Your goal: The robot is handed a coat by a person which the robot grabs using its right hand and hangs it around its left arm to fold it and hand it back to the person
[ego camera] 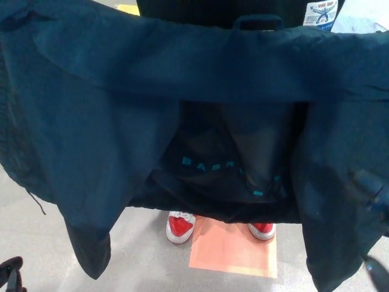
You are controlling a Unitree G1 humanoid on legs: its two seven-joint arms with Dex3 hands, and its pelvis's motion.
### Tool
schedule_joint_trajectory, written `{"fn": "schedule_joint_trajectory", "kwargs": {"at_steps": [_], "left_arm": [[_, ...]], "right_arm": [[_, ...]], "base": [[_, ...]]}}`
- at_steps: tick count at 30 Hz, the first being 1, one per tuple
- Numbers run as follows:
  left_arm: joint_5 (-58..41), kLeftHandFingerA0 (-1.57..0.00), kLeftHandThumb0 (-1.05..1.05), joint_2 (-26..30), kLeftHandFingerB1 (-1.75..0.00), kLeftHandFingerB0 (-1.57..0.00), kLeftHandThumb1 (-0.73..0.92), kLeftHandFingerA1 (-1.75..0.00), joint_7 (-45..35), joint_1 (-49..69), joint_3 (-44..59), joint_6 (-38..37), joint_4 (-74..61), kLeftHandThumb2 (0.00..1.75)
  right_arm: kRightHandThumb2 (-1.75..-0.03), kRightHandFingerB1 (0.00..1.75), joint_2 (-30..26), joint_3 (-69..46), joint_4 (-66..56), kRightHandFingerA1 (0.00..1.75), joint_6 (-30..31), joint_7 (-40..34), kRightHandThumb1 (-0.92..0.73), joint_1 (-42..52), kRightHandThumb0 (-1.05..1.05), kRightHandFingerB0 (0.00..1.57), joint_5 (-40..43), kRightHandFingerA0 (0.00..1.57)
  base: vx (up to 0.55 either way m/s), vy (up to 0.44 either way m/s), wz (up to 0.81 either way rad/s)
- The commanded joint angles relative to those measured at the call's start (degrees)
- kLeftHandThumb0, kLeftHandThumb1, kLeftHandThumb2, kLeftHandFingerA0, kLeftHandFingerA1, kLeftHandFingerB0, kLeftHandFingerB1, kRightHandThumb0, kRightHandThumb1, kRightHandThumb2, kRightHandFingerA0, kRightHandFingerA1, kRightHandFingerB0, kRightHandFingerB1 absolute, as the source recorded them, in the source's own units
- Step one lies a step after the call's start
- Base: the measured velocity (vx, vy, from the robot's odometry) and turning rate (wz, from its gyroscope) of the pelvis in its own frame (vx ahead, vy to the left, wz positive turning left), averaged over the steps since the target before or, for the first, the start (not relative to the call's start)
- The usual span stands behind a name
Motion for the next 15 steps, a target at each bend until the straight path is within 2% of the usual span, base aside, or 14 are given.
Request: {"fn": "schedule_joint_trajectory", "kwargs": {"at_steps": [1,2,3,4,5,6,7,8,9,10,11,12,13,15], "left_arm": [[-0.20,-0.04,-0.76,1.41,-0.31,-0.04,0.81,-0.29,-0.75,0.90,-0.18,-3.37,-0.64,1.10],[-0.23,-0.05,-0.76,1.43,-0.32,-0.05,0.80,-0.33,-0.65,0.82,-0.15,-3.34,-0.70,1.09],[-0.20,-0.05,-0.76,1.41,-0.32,-0.05,0.80,-0.33,-0.49,0.79,-0.16,-3.35,-0.75,1.09],[-0.28,-0.05,-0.75,1.44,-0.31,-0.05,0.80,-0.32,-0.56,0.57,-0.09,-3.57,-0.64,1.09],[-0.26,-0.06,-0.77,1.44,-0.32,-0.06,0.79,-0.33,-0.56,0.53,-0.10,-3.70,-0.60,1.09],[-0.20,-0.06,-0.77,1.43,-0.32,-0.06,0.79,-0.33,-0.52,0.59,-0.16,-3.74,-0.61,1.09],[-0.31,-0.06,-0.77,1.40,-0.32,-0.06,0.79,-0.33,-0.56,0.54,-0.10,-3.49,-0.60,1.09],[-0.36,-0.06,-0.77,1.40,-0.32,-0.06,0.79,-0.33,-0.59,0.50,-0.08,-3.41,-0.58,1.09],[-0.13,-0.05,-0.76,1.32,-0.32,-0.05,0.80,-0.34,-0.19,0.57,-0.23,-3.69,-0.65,1.09],[-0.20,-0.05,-0.77,1.25,-0.32,-0.05,0.79,-0.32,-0.02,0.57,-0.18,-3.36,-0.75,1.08],[-0.33,-0.05,-0.77,1.16,-0.32,-0.05,0.79,-0.32,0.12,0.56,-0.11,-2.91,-0.86,1.08],[-0.73,-0.05,-0.78,0.97,-0.32,-0.05,0.78,-0.31,0.25,0.50,0.20,-2.52,-0.81,1.07],[-0.73,-0.05,-0.76,1.07,-0.33,-0.05,0.78,-0.32,-0.41,0.76,0.16,-3.39,-0.80,1.07],[-0.92,-0.04,-0.69,1.22,-0.39,-0.04,0.73,-0.42,-1.02,1.10,0.28,-3.78,-0.99,1.06]], "right_arm": [[-1.06,0.39,-6.45,-10.79,-18.80,0.42,1.10,-3.64,-0.67,-12.88,-0.81,0.12,10.15,0.01],[-1.06,0.32,-8.68,-11.56,-17.66,0.34,2.12,-2.57,-0.63,-15.98,-0.75,0.07,11.15,0.00],[-1.06,0.32,-10.68,-12.07,-16.77,0.34,3.16,-1.61,-0.63,-18.41,-0.75,0.07,12.57,0.00],[-1.05,0.27,-11.99,-12.11,-16.59,0.27,5.36,-1.46,-0.63,-20.39,-0.86,0.11,14.05,0.00],[-1.01,0.22,-13.51,-11.61,-15.74,0.22,7.94,-1.11,-0.57,-23.52,-0.84,0.01,15.51,0.02],[-1.01,0.22,-14.92,-10.94,-14.63,0.22,9.99,-0.70,-0.57,-26.55,-0.84,0.01,16.63,0.02],[-0.63,0.24,-16.35,-10.92,-14.40,0.21,12.61,-0.41,-0.76,-27.61,-0.88,0.05,17.72,0.00],[-0.63,0.24,-17.02,-11.05,-14.41,0.21,13.84,-0.35,-0.76,-28.02,-0.88,0.05,18.28,0.00],[-1.04,0.21,-19.28,-9.34,-10.20,0.19,15.35,1.37,-0.68,-35.21,-0.85,0.01,12.88,0.03],[-1.16,0.16,-21.63,-8.23,-8.68,0.16,19.13,2.47,-0.74,-38.67,-0.90,0.00,11.22,0.00],[-1.16,0.16,-24.22,-7.04,-7.34,0.16,23.63,3.61,-0.74,-42.01,-0.90,0.00,9.88,0.00],[-1.18,0.19,-25.44,-5.33,-4.33,0.18,24.13,4.94,-0.75,-45.50,-0.87,0.00,6.00,0.00],[-1.17,0.17,-26.42,-3.01,-1.52,0.12,25.74,6.32,-0.79,-48.86,-0.91,0.00,4.19,0.00],[-1.16,0.17,-27.83,1.13,2.56,0.16,29.20,8.70,-0.79,-53.96,-0.87,0.00,1.68,0.00]], "base": [[0.00,0.000,0.00],[0.00,0.000,0.00],[0.00,0.000,0.00],[0.00,0.000,0.00],[0.00,0.000,0.00],[0.00,0.000,0.00],[0.00,0.000,0.00],[0.00,0.000,0.00],[0.00,0.000,0.00],[0.00,0.000,0.00],[0.00,0.000,0.00],[0.00,0.000,0.00],[0.00,0.000,0.00],[0.00,0.000,0.00]]}}
